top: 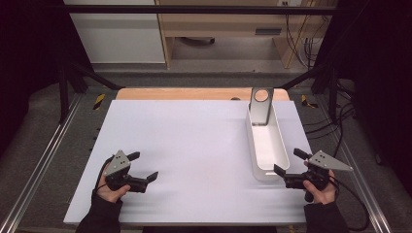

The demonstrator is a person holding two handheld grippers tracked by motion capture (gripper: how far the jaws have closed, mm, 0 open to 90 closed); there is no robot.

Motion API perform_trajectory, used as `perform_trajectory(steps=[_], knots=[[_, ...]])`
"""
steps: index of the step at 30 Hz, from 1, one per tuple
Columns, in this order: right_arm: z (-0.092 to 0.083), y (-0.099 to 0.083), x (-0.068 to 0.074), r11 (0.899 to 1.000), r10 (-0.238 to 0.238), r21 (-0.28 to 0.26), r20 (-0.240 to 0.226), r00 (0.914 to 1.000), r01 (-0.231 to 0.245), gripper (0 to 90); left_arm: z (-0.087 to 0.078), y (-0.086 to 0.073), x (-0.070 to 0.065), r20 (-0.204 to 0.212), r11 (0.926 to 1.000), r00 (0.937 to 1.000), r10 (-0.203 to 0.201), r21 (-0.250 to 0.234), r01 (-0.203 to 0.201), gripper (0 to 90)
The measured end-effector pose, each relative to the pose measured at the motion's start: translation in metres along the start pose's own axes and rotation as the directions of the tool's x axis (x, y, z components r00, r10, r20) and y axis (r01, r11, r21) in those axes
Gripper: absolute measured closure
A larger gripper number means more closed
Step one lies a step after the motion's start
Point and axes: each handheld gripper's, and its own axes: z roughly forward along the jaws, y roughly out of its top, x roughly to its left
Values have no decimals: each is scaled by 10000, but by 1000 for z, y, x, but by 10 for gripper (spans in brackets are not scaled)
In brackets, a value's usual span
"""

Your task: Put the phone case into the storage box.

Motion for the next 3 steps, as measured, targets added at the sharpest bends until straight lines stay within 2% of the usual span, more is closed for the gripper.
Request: perform_trajectory(steps=[3], knots=[[0,-2,1,10000,-9,66,-44,10000,9,2,0,0,0,-5,10000,10000,5,-22,-5,1]])
